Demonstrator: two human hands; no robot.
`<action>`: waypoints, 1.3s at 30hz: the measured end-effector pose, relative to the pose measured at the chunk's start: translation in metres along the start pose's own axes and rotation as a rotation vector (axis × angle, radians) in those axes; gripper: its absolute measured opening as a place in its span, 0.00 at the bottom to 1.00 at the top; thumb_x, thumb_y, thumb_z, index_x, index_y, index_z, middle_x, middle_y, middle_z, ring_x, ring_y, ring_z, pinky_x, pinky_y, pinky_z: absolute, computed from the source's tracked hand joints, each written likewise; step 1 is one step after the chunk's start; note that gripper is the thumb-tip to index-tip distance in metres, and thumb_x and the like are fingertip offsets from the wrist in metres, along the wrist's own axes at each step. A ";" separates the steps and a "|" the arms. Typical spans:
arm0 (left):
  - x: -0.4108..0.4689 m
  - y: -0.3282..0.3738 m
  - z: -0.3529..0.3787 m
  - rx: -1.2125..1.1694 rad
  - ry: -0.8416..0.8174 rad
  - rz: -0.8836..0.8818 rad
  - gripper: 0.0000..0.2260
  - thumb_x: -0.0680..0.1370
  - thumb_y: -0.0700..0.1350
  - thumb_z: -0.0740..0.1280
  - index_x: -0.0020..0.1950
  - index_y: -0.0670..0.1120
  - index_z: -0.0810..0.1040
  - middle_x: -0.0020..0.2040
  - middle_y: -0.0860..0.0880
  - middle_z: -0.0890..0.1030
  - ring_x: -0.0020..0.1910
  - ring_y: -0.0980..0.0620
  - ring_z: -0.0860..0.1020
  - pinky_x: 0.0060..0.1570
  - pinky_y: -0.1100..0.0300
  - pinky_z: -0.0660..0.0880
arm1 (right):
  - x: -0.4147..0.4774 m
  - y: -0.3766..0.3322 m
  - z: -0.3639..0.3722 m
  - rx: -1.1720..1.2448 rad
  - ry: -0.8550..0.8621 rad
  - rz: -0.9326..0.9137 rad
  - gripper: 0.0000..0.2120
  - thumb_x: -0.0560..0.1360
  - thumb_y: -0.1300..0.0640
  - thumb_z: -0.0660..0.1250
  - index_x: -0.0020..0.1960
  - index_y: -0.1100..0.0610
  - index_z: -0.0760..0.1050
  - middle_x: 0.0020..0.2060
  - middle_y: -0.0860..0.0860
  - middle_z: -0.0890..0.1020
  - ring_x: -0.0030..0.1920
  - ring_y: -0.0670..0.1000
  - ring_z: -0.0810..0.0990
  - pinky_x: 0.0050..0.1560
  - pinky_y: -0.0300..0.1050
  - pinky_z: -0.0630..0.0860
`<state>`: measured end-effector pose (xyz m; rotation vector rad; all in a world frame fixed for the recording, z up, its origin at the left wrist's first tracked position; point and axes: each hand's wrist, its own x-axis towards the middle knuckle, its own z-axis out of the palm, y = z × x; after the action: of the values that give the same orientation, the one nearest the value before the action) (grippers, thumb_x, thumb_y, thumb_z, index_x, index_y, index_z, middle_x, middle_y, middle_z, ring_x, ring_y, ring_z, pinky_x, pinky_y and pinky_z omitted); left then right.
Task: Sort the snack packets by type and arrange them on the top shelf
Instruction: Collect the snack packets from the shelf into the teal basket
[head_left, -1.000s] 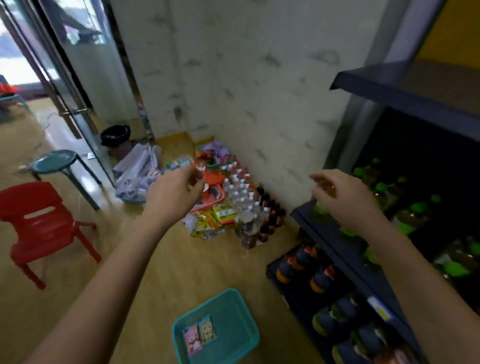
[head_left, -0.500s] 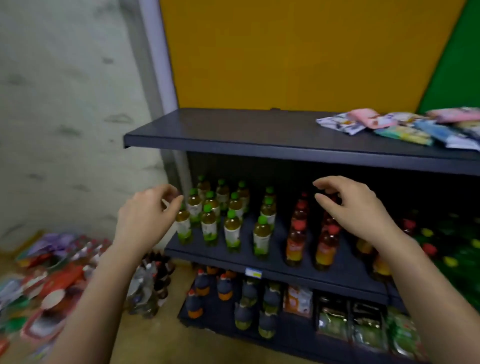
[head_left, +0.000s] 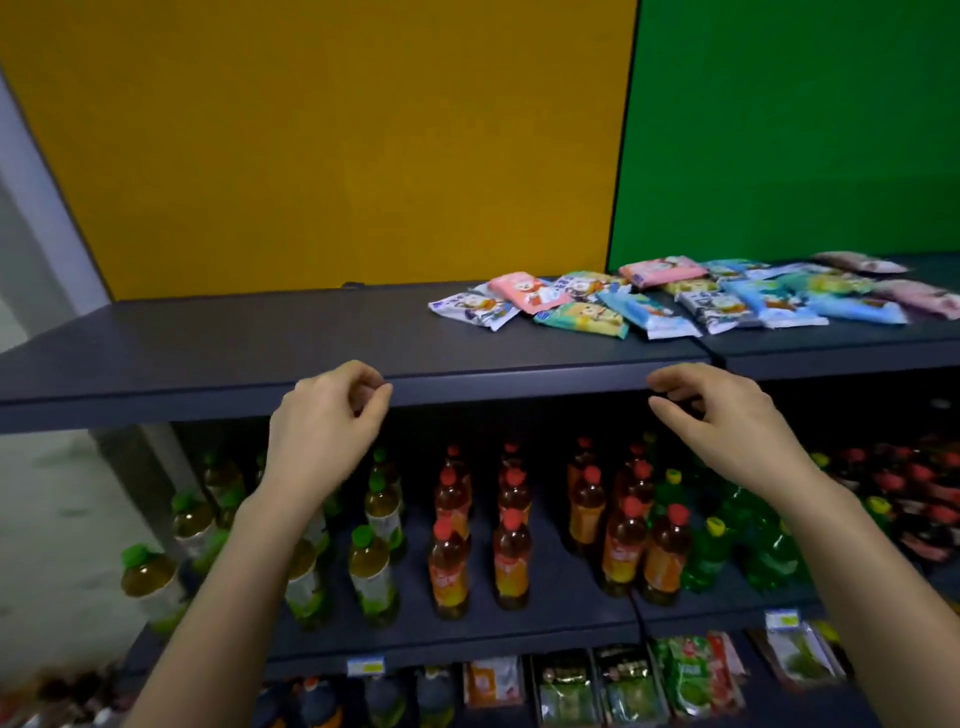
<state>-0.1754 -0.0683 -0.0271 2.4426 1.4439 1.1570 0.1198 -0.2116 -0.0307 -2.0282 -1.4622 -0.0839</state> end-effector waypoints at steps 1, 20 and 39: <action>0.011 0.007 0.007 -0.002 0.004 -0.003 0.08 0.76 0.51 0.65 0.51 0.50 0.79 0.42 0.55 0.79 0.46 0.48 0.79 0.46 0.51 0.77 | 0.014 0.005 -0.001 0.009 0.005 -0.011 0.11 0.75 0.52 0.65 0.56 0.50 0.76 0.51 0.46 0.81 0.53 0.48 0.79 0.55 0.52 0.76; 0.205 0.039 0.145 0.204 -0.471 -0.458 0.54 0.63 0.75 0.61 0.75 0.41 0.52 0.76 0.41 0.57 0.75 0.42 0.53 0.70 0.45 0.54 | 0.260 -0.024 0.071 -0.088 -0.216 -0.057 0.21 0.76 0.45 0.61 0.55 0.62 0.76 0.53 0.58 0.80 0.54 0.59 0.76 0.46 0.48 0.72; 0.223 0.017 0.151 -0.416 -0.040 -0.448 0.48 0.61 0.43 0.81 0.72 0.44 0.55 0.69 0.41 0.62 0.66 0.42 0.67 0.61 0.51 0.67 | 0.292 -0.026 0.102 0.126 -0.362 0.171 0.32 0.67 0.49 0.75 0.63 0.62 0.65 0.59 0.56 0.74 0.50 0.53 0.71 0.46 0.48 0.69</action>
<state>-0.0067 0.1406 -0.0014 1.7460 1.4562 1.1507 0.1782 0.0896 0.0156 -2.1302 -1.4520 0.4565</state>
